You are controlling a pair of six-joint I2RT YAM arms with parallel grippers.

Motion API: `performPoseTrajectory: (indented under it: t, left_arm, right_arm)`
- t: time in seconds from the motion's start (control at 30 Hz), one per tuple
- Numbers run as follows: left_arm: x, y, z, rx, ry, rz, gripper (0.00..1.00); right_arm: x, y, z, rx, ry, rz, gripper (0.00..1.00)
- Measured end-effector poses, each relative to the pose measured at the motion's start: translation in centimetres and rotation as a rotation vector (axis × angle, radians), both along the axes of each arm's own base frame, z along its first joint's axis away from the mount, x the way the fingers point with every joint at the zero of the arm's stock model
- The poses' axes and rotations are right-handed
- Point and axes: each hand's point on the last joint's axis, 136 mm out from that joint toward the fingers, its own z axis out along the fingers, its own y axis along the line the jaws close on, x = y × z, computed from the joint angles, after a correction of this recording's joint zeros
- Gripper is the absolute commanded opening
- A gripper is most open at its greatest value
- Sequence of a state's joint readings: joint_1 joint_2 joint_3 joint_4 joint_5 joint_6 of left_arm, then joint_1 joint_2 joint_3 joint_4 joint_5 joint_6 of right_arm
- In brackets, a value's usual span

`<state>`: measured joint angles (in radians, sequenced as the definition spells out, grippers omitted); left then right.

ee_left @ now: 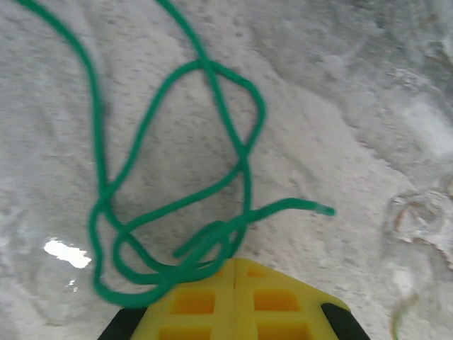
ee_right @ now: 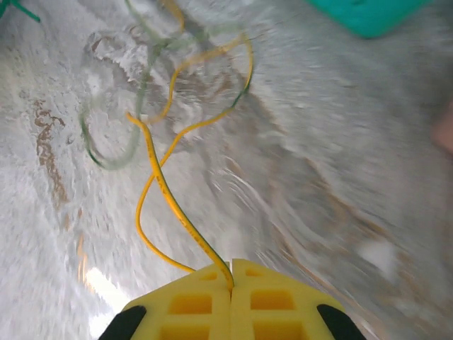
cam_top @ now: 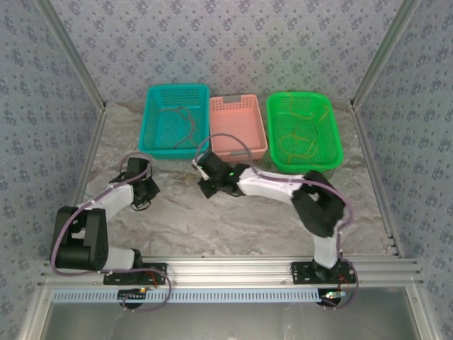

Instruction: Untangle the cables

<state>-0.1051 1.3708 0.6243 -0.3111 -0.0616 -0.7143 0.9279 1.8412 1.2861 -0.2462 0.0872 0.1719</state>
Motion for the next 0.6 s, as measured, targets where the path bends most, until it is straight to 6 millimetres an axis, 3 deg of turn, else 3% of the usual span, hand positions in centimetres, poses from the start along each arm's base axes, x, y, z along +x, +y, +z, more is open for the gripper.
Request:
performPoseTrajectory:
  t: [0.13, 0.33, 0.43, 0.6]
  left_arm:
    - [0.7, -2.5, 0.6, -0.084, -0.033, -0.066, 0.00]
    - [1.5, -8.9, 2.7, -0.190, -0.095, -0.227, 0.00]
    - [1.4, -10.9, 3.6, -0.231, -0.117, -0.267, 0.00]
    - [1.8, -12.2, 4.9, -0.276, -0.144, -0.277, 0.00]
  right_arm:
    - [0.4, -5.0, 4.4, 0.053, -0.074, -0.089, 0.00]
    - [0.2, -11.9, 7.8, 0.097, -0.127, -0.209, 0.00]
    - [0.2, -14.2, 10.4, 0.136, -0.164, -0.251, 0.00]
    - [-0.1, -16.6, 14.0, 0.195, -0.215, -0.292, 0.00]
